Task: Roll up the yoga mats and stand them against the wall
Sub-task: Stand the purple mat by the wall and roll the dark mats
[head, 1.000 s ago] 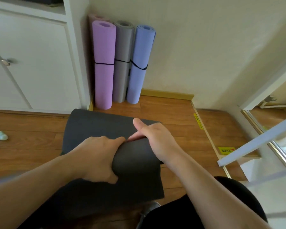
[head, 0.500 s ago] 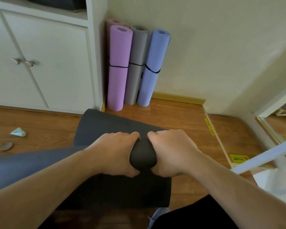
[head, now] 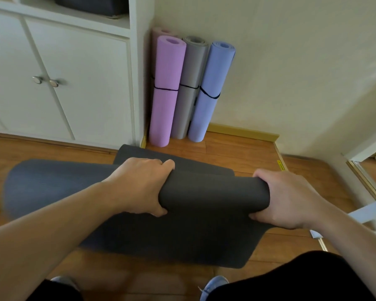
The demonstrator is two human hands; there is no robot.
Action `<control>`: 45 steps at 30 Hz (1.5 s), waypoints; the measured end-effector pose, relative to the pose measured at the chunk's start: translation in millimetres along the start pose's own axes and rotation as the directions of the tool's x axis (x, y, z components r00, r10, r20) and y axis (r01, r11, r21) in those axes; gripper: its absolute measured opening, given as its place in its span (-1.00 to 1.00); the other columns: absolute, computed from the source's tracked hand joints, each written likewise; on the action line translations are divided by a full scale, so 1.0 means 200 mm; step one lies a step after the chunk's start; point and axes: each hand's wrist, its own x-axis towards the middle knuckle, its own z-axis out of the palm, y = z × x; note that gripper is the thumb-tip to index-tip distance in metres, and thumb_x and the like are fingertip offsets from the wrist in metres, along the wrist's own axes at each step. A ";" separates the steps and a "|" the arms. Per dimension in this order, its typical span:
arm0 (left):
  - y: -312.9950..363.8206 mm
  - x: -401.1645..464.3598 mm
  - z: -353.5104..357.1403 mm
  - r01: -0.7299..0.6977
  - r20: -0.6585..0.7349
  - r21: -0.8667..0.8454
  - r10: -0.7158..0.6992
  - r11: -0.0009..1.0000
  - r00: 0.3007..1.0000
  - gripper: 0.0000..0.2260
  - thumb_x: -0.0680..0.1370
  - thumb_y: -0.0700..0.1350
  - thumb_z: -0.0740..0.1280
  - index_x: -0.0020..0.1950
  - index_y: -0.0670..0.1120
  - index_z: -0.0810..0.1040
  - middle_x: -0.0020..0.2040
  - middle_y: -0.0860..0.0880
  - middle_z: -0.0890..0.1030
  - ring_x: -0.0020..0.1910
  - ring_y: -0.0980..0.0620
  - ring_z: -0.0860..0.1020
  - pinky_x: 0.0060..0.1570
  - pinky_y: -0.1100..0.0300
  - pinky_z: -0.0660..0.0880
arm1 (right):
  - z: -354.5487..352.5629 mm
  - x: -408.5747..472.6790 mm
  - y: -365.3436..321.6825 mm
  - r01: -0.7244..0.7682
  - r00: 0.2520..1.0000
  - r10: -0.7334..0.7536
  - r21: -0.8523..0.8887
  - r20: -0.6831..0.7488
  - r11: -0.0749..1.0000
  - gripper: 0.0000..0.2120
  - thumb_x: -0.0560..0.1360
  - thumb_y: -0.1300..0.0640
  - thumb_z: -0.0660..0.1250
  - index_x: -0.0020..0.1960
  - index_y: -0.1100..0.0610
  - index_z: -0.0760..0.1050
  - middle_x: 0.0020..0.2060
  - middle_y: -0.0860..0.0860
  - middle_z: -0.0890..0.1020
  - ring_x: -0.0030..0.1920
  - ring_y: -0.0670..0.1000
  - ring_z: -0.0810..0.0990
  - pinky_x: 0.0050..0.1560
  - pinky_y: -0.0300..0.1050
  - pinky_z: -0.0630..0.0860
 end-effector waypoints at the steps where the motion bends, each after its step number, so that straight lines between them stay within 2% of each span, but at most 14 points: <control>1: 0.01 0.00 0.00 0.001 -0.001 0.014 -0.001 1.000 1.000 -0.30 0.29 0.44 0.48 0.25 0.16 0.32 0.02 0.13 0.55 -0.01 0.08 0.57 0.03 0.02 0.61 | 0.00 0.00 0.00 -0.002 1.000 0.002 -0.018 0.018 1.000 -0.46 0.17 -0.37 0.55 -0.04 -0.23 0.35 -0.22 -0.25 0.58 -0.19 -0.19 0.55 -0.25 -0.23 0.36; 3: 0.04 0.00 0.00 -0.003 0.025 0.026 0.003 1.000 1.000 -0.33 0.32 0.42 0.49 0.25 0.14 0.33 0.00 0.12 0.56 -0.04 0.08 0.58 0.02 0.03 0.62 | 0.00 0.01 -0.02 -0.008 0.996 0.015 -0.078 0.090 0.997 -0.41 0.18 -0.36 0.54 0.01 -0.23 0.28 -0.11 -0.23 0.57 -0.09 -0.16 0.55 -0.18 -0.18 0.43; 5: 0.08 0.01 -0.01 -0.006 0.060 0.018 0.005 1.000 0.998 -0.32 0.33 0.40 0.50 0.28 0.13 0.34 0.00 0.12 0.57 -0.05 0.07 0.58 0.01 0.03 0.63 | -0.02 0.01 -0.08 0.025 0.990 -0.007 -0.126 0.143 0.992 -0.31 0.23 -0.35 0.55 0.19 -0.25 0.25 0.15 -0.20 0.54 0.13 -0.08 0.55 0.09 -0.10 0.53; 7: 0.12 0.02 -0.03 -0.019 0.083 0.008 0.018 1.000 0.996 -0.30 0.34 0.40 0.50 0.31 0.12 0.34 0.02 0.11 0.57 -0.03 0.05 0.58 0.02 0.02 0.63 | -0.03 0.01 -0.20 0.108 0.988 -0.092 -0.131 0.124 0.985 -0.02 0.27 -0.42 0.55 0.52 -0.16 0.15 0.43 -0.09 0.43 0.42 0.02 0.43 0.44 0.00 0.41; 9: 0.16 0.03 -0.05 -0.044 0.078 0.002 0.044 0.999 0.996 -0.30 0.34 0.39 0.51 0.31 0.12 0.33 0.03 0.12 0.55 -0.03 0.05 0.58 0.03 0.04 0.61 | -0.02 0.01 -0.39 0.198 0.978 -0.189 -0.118 0.083 0.973 0.16 0.29 -0.46 0.55 0.64 -0.10 0.00 0.53 -0.04 0.33 0.54 0.07 0.32 0.57 0.07 0.27; 11: 0.18 0.04 -0.06 -0.069 0.061 0.001 0.068 0.998 0.996 -0.30 0.34 0.39 0.52 0.32 0.11 0.34 0.02 0.13 0.53 -0.04 0.07 0.56 0.02 0.08 0.59 | 0.05 0.05 -0.54 0.252 0.968 -0.252 -0.123 0.020 0.960 0.12 0.29 -0.41 0.58 0.61 -0.05 0.07 0.44 -0.02 0.43 0.44 0.09 0.44 0.47 0.09 0.40; 13: 0.18 0.04 -0.06 -0.061 0.051 -0.003 0.061 0.998 0.997 -0.28 0.35 0.39 0.52 0.35 0.11 0.35 0.06 0.13 0.56 -0.01 0.07 0.57 0.06 0.06 0.60 | 0.12 0.11 -0.58 0.273 0.957 -0.283 -0.139 -0.065 0.952 -0.06 0.32 -0.36 0.59 0.47 -0.03 0.19 0.24 -0.03 0.55 0.21 0.07 0.59 0.18 0.04 0.55; 16: 0.15 0.03 -0.04 -0.029 0.043 -0.066 0.031 0.997 0.999 -0.28 0.36 0.35 0.54 0.38 0.12 0.33 0.15 0.13 0.57 0.06 0.07 0.57 0.13 0.03 0.59 | 0.14 0.16 -0.56 0.296 0.945 -0.313 -0.158 -0.092 0.942 -0.24 0.37 -0.34 0.53 0.35 -0.05 0.25 0.09 -0.06 0.58 0.04 0.03 0.62 -0.07 -0.01 0.56; 22: 0.02 -0.02 0.01 0.016 -0.136 0.198 0.011 0.980 0.991 0.08 0.33 0.40 0.54 0.62 0.03 0.02 0.43 -0.03 0.39 0.38 -0.09 0.44 0.41 -0.04 0.43 | 0.05 0.27 -0.45 0.217 0.976 -0.217 -0.026 0.001 0.976 -0.29 0.28 -0.40 0.56 0.25 -0.16 0.33 -0.06 -0.15 0.56 -0.09 -0.06 0.57 -0.04 -0.01 0.60; 27: -0.03 -0.02 0.01 0.013 -0.137 0.184 0.013 0.983 0.990 -0.26 0.38 0.33 0.49 0.38 0.06 0.25 0.11 0.07 0.52 0.08 0.00 0.54 0.06 0.07 0.51 | 0.07 0.28 -0.49 0.233 0.969 -0.237 0.056 0.070 0.971 -0.29 0.27 -0.40 0.56 0.26 -0.19 0.34 0.00 -0.15 0.56 0.00 -0.04 0.58 -0.03 -0.03 0.55; 32: -0.06 0.01 0.00 0.060 0.016 0.039 -0.060 0.997 0.998 -0.34 0.28 0.41 0.48 0.25 0.20 0.34 0.02 0.14 0.56 -0.02 0.07 0.57 -0.04 0.06 0.58 | 0.15 0.27 -0.54 0.254 0.965 -0.261 -0.147 -0.032 0.956 0.20 0.27 -0.35 0.63 0.63 -0.04 -0.02 0.41 0.03 0.40 0.42 0.15 0.42 0.43 0.13 0.41; 37: -0.06 0.00 -0.08 0.063 0.236 -0.055 -0.049 0.996 0.971 -0.35 0.30 0.40 0.53 0.27 0.27 0.34 0.05 0.19 0.53 -0.01 0.15 0.51 -0.11 0.14 0.42 | 0.18 0.27 -0.54 0.320 0.946 -0.323 -0.090 -0.028 0.943 -0.18 0.35 -0.32 0.56 0.40 -0.02 0.24 0.06 -0.04 0.56 0.03 0.07 0.61 -0.07 0.03 0.56; 42: 0.01 -0.02 0.04 -0.004 0.038 0.092 0.000 0.996 0.999 0.00 0.27 0.43 0.54 0.55 0.13 0.16 0.34 0.10 0.40 0.32 0.01 0.44 0.36 0.03 0.44 | 0.16 0.26 -0.52 0.254 0.967 -0.253 -0.023 0.015 0.967 -0.35 0.29 -0.36 0.54 0.19 -0.08 0.36 -0.11 -0.11 0.56 -0.10 0.03 0.59 -0.14 0.01 0.57; 45: 0.05 -0.02 0.07 -0.007 -0.044 0.129 0.013 0.992 0.999 -0.07 0.33 0.37 0.53 0.54 0.07 0.19 0.36 0.06 0.47 0.33 -0.02 0.48 0.35 0.05 0.44 | 0.15 0.24 -0.50 0.215 0.974 -0.216 0.032 0.062 0.976 -0.36 0.26 -0.38 0.54 0.17 -0.14 0.37 -0.08 -0.15 0.56 -0.06 -0.01 0.59 -0.12 -0.02 0.54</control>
